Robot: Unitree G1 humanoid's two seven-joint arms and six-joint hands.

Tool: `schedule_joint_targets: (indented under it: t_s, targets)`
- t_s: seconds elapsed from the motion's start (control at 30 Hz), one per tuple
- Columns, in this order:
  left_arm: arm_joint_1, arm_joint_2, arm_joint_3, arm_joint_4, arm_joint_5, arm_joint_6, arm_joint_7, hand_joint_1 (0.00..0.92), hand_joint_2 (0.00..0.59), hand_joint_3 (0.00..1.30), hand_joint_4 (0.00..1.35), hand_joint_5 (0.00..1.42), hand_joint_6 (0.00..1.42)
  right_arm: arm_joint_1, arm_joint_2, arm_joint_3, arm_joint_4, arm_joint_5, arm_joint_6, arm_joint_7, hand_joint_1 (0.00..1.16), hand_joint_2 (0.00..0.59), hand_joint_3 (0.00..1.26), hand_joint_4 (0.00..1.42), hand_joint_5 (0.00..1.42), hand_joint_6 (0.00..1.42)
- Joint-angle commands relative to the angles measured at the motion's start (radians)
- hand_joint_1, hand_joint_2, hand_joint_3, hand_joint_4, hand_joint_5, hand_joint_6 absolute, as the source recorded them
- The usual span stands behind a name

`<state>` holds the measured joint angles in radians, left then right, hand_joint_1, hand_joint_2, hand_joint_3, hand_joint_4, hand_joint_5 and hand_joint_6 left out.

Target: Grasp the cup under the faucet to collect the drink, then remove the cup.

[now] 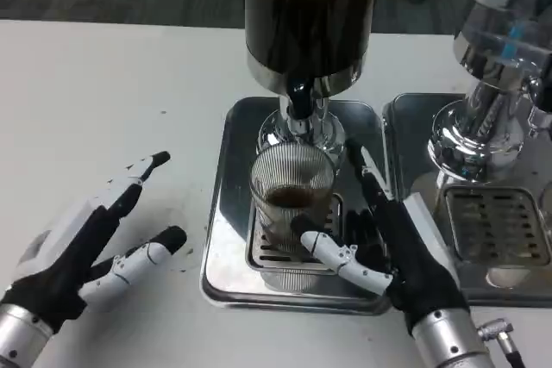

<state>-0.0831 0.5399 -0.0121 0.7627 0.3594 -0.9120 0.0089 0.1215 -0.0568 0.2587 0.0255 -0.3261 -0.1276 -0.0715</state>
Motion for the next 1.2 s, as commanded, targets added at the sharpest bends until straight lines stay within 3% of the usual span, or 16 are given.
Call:
schedule_joint_targets:
  t_s: [0.03, 0.47, 1.2]
  targets:
    - [-0.006, 0.016, -0.005, 0.010, -0.018, -0.012, -0.007, 0.000, 0.161, 0.08, 0.00, 0.00, 0.00, -0.017, 0.000, 0.013, 0.008, -0.007, -0.018, 0.003, 0.65, 0.195, 0.00, 0.00, 0.00, 0.00]
    - [-0.002, 0.025, -0.002, 0.010, -0.066, -0.015, -0.042, 0.000, 0.164, 0.13, 0.00, 0.00, 0.00, -0.093, 0.023, 0.023, 0.108, -0.017, 0.001, -0.008, 0.71, 0.178, 0.00, 0.00, 0.00, 0.00]
    - [0.023, 0.022, 0.001, -0.008, -0.095, -0.008, -0.055, 0.000, 0.166, 0.16, 0.00, 0.01, 0.00, -0.150, 0.059, 0.015, 0.235, 0.041, -0.077, 0.000, 0.75, 0.178, 0.00, 0.00, 0.00, 0.07]
